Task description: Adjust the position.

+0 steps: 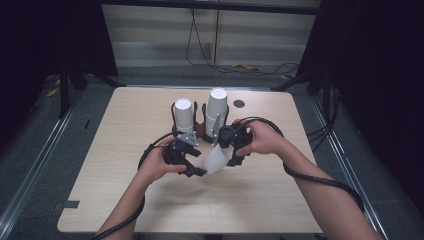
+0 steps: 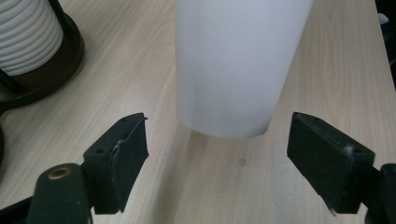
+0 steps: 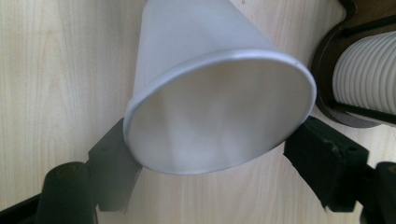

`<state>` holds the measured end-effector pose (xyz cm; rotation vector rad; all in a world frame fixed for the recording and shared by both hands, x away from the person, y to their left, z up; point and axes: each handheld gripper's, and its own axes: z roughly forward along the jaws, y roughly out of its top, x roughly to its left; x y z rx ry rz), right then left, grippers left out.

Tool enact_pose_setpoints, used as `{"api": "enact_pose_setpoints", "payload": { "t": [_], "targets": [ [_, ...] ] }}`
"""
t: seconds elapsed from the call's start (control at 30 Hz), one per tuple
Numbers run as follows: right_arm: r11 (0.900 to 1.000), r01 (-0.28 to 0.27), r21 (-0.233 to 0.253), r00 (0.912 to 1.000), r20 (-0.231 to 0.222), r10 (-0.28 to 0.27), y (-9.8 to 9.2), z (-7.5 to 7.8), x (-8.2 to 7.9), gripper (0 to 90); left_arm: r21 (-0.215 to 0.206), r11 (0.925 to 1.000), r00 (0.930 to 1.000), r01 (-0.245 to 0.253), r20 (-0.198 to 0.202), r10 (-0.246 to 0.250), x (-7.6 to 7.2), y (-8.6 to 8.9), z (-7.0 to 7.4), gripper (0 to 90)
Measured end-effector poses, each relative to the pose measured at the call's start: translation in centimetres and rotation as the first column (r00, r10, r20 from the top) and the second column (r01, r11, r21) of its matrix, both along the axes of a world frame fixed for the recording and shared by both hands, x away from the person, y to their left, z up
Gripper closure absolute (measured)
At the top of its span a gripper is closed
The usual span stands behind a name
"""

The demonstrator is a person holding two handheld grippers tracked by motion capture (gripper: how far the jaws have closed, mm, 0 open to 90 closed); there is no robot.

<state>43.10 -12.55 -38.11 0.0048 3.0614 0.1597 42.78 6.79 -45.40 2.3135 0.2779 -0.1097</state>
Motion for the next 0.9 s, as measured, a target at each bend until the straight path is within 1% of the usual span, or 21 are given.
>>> {"api": "enact_pose_setpoints", "payload": {
  "t": [0.07, 0.13, 0.17, 0.23, 0.27, 0.3, 0.33, 0.37, 0.43, 0.5, 0.57, 0.6, 0.67, 0.7, 0.73, 0.77, 0.8, 0.83, 0.87, 0.9],
  "targets": [
    [1.0, 0.009, 0.004, 0.9999, -0.006, -0.009, 0.0, -0.1, 0.0, 21.6, 0.0, 1.0, 1.0, 0.005, 0.003, -0.005, 0.0, 0.0, 0.0, 20.0],
    [1.0, 0.002, -0.003, 1.0, -0.003, -0.002, 0.0, -0.1, 0.0, 21.6, 0.002, 1.0, 1.0, 0.006, 0.002, -0.006, 0.0, -0.1, 0.0, 20.0],
    [1.0, 0.01, 0.002, 0.9999, -0.005, -0.01, 0.0, -0.1, 0.0, 21.6, 0.0, 1.0, 1.0, 0.003, 0.003, -0.003, -0.1, -0.2, -0.1, 19.9],
    [1.0, -0.003, 0.009, 1.0, -0.001, 0.003, 0.1, 0.0, 0.0, 21.6, 0.005, 0.9999, 0.9999, 0.013, 0.003, -0.013, -0.1, -0.3, -0.1, 19.8],
    [1.0, 0.009, 0.004, 1.0, -0.003, -0.009, 0.1, 0.0, 0.0, 21.6, 0.01, 0.9997, 0.9997, 0.022, 0.012, -0.022, -0.1, -0.4, -0.1, 19.8],
    [1.0, -0.01, 0.0, 0.9999, 0.005, 0.01, 0.1, 0.0, 0.1, 21.6, 0.011, 0.9995, 0.9995, 0.028, 0.013, -0.028, -0.2, -0.5, -0.2, 19.7],
    [1.0, -0.005, 0.004, 1.0, 0.006, 0.005, 0.2, 0.1, 0.1, 21.6, 0.007, 0.9997, 0.9997, 0.023, 0.012, -0.023, -0.2, -0.5, -0.2, 19.7],
    [1.0, -0.01, 0.004, 0.9999, 0.008, 0.01, 0.2, 0.1, 0.1, 21.6, 0.013, 0.9995, 0.9995, 0.029, 0.011, -0.029, -0.2, -0.6, -0.2, 19.7],
    [1.0, -0.001, 0.009, 1.0, 0.004, 0.001, 0.2, 0.2, 0.1, 21.5, 0.019, 0.9995, 0.9995, 0.027, 0.017, -0.027, -0.3, -0.8, -0.3, 19.6],
    [1.0, -0.003, 0.008, 0.9999, 0.011, 0.002, 0.3, 0.3, 0.0, 21.6, 0.037, 0.9987, 0.9992, 0.035, 0.02, -0.035, -0.3, -0.9, -0.3, 19.6],
    [1.0, 0.016, 0.022, 0.9999, 0.005, -0.016, 0.3, 0.5, -0.1, 21.6, 0.038, 0.9986, 0.999, 0.037, 0.025, -0.038, -0.3, -1.1, -0.4, 19.6],
    [1.0, 0.003, 0.024, 0.9999, 0.011, -0.004, 0.4, 0.5, 0.0, 21.6, 0.038, 0.9986, 0.999, 0.037, 0.022, -0.038, -0.4, -1.2, -0.4, 19.6],
    [1.0, 0.004, 0.023, 0.9999, 0.01, -0.004, 0.4, 0.6, 0.0, 21.5, 0.048, 0.9983, 0.9991, 0.034, 0.025, -0.036, -0.5, -1.3, -0.4, 19.6],
    [1.0, 0.003, 0.023, 0.9999, 0.011, -0.003, 0.5, 0.6, 0.0, 21.6, 0.047, 0.998, 0.9987, 0.041, 0.027, -0.043, -0.5, -1.4, -0.5, 19.6],
    [1.0, 0.004, 0.022, 0.9999, 0.015, -0.004, 0.5, 0.7, 0.0, 21.6, 0.046, 0.9983, 0.9991, 0.036, 0.023, -0.037, -0.5, -1.5, -0.5, 19.6],
    [1.0, 0.002, 0.027, 0.9999, 0.014, -0.002, 0.6, 0.6, 0.0, 21.6, 0.048, 0.998, 0.9986, 0.042, 0.029, -0.044, -0.6, -1.7, -0.6, 19.6],
    [1.0, 0.007, 0.03, 0.9999, 0.012, -0.008, 0.6, 0.6, -0.1, 21.6, 0.048, 0.9981, 0.9988, 0.039, 0.026, -0.04, -0.6, -1.8, -0.7, 19.7],
    [1.0, -0.002, 0.028, 0.9999, 0.013, 0.001, 0.7, 0.6, 0.0, 21.5, 0.048, 0.9981, 0.9988, 0.039, 0.027, -0.041, -0.6, -1.9, -0.7, 19.8],
    [1.0, -0.004, 0.028, 0.9999, 0.012, 0.004, 0.8, 0.6, 0.0, 21.5, 0.057, 0.9975, 0.9986, 0.042, 0.029, -0.043, -0.6, -2.0, -0.8, 20.0],
    [0.999, -0.003, 0.033, 0.9999, 0.01, 0.002, 0.8, 0.6, -0.1, 21.5, 0.054, 0.9978, 0.9987, 0.037, 0.031, -0.039, -0.6, -2.0, -0.9, 20.6]
  ]
}}
